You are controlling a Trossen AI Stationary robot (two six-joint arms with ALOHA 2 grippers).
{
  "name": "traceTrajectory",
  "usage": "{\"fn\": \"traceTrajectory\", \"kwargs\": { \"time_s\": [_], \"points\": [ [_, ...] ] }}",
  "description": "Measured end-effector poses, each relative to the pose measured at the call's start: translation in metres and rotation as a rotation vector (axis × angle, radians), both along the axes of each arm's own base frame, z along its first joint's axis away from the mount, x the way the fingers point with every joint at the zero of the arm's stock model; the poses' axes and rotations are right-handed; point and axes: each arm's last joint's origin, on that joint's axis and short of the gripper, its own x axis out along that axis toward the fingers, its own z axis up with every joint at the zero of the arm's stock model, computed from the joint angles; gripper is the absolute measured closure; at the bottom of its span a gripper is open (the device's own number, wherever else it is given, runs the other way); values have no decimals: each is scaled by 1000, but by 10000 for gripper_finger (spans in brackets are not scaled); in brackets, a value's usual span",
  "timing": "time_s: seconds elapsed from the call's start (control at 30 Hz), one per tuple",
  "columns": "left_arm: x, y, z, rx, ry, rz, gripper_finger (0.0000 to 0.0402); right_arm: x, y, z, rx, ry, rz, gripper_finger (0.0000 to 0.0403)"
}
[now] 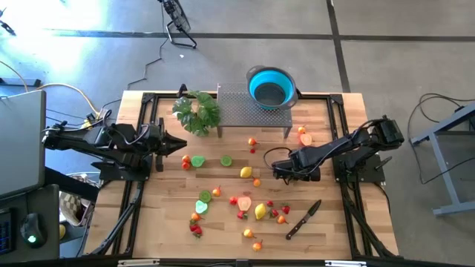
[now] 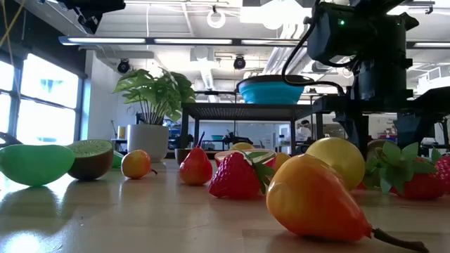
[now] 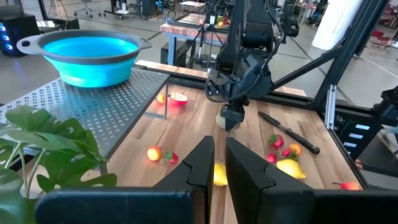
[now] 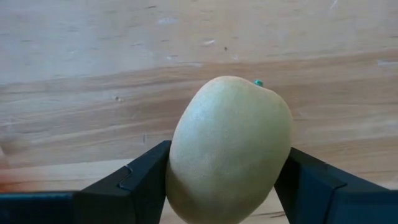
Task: Pick & Place Fruit
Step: Put the brown kiwi in the blue bowl on the shelf
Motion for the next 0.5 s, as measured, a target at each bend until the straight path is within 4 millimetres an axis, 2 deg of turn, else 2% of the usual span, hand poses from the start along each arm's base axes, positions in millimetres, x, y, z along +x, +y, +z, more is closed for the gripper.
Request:
{"fn": "traceTrajectory", "kwargs": {
  "time_s": [0.5],
  "points": [
    [0,0,0,0,0,0,367,0,0,0,11,2,8,168]
  ]
}}
